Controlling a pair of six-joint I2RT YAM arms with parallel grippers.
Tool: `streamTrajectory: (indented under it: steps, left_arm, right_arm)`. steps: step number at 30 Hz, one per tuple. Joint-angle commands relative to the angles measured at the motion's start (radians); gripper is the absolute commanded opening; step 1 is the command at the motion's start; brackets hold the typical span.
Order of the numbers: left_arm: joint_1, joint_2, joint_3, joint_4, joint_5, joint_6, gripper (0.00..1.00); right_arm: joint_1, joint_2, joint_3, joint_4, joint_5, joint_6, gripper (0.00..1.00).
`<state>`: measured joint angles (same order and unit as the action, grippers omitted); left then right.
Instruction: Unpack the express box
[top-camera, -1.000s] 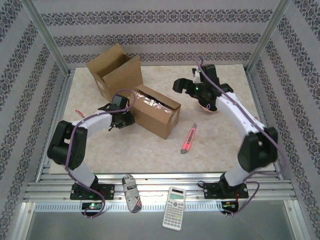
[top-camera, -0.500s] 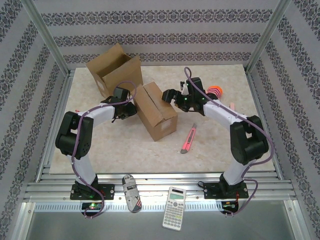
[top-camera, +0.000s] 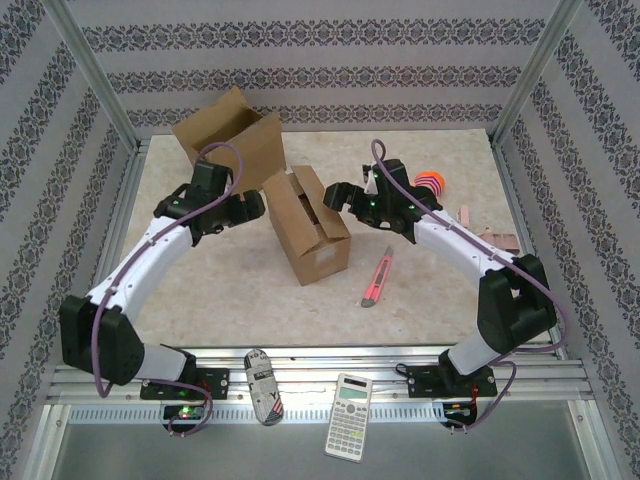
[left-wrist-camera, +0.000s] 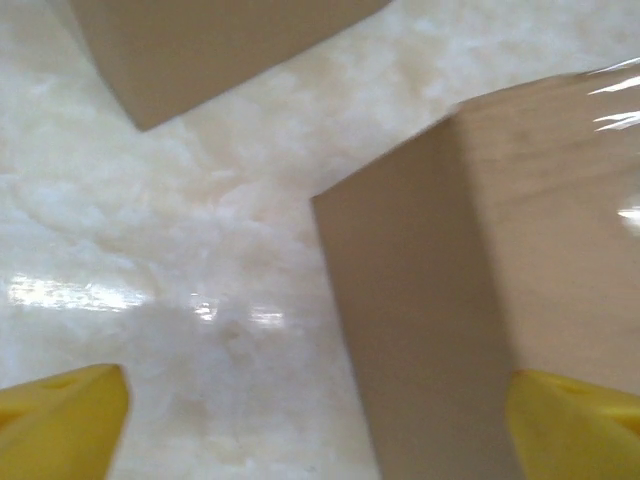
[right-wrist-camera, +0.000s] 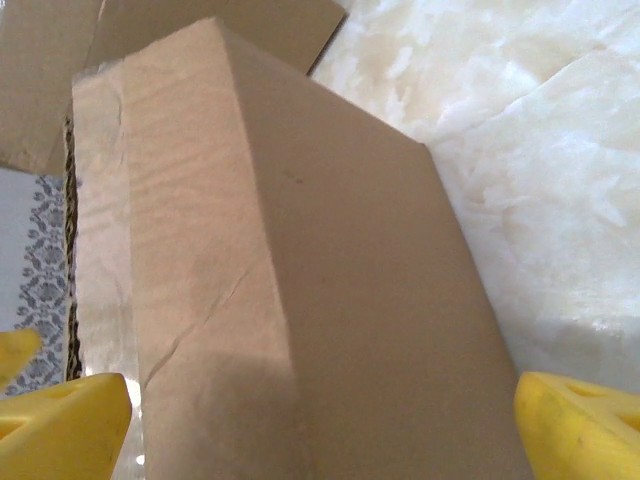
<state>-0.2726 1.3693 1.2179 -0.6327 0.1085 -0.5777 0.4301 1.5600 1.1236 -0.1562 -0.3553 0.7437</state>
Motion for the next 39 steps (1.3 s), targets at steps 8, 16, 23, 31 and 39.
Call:
streamTrajectory:
  steps: [8,16,23,31,39]
  left_arm:
    - [-0.154,0.182,0.327,-0.185,0.038,0.032,1.0]
    - [-0.205,0.39,0.57,-0.441,-0.147,-0.001,1.0]
    - [-0.225,0.438,0.586,-0.428,-0.143,-0.031,1.0]
    - [-0.232,0.45,0.584,-0.435,-0.169,-0.039,1.0]
    - [-0.237,0.344,0.486,-0.254,-0.085,-0.047,1.0]
  right_arm:
    - [0.012,0.055,0.02,0.015,-0.001,-0.035,0.98]
    - [0.025,0.078,0.001,0.044,0.004,-0.029,0.98]
    - [0.033,0.092,-0.01,0.077,-0.012,-0.019,0.98]
    - [0.033,0.091,-0.02,0.083,-0.02,-0.019,0.98]
    - [0.034,0.09,-0.024,0.083,-0.02,-0.019,0.98]
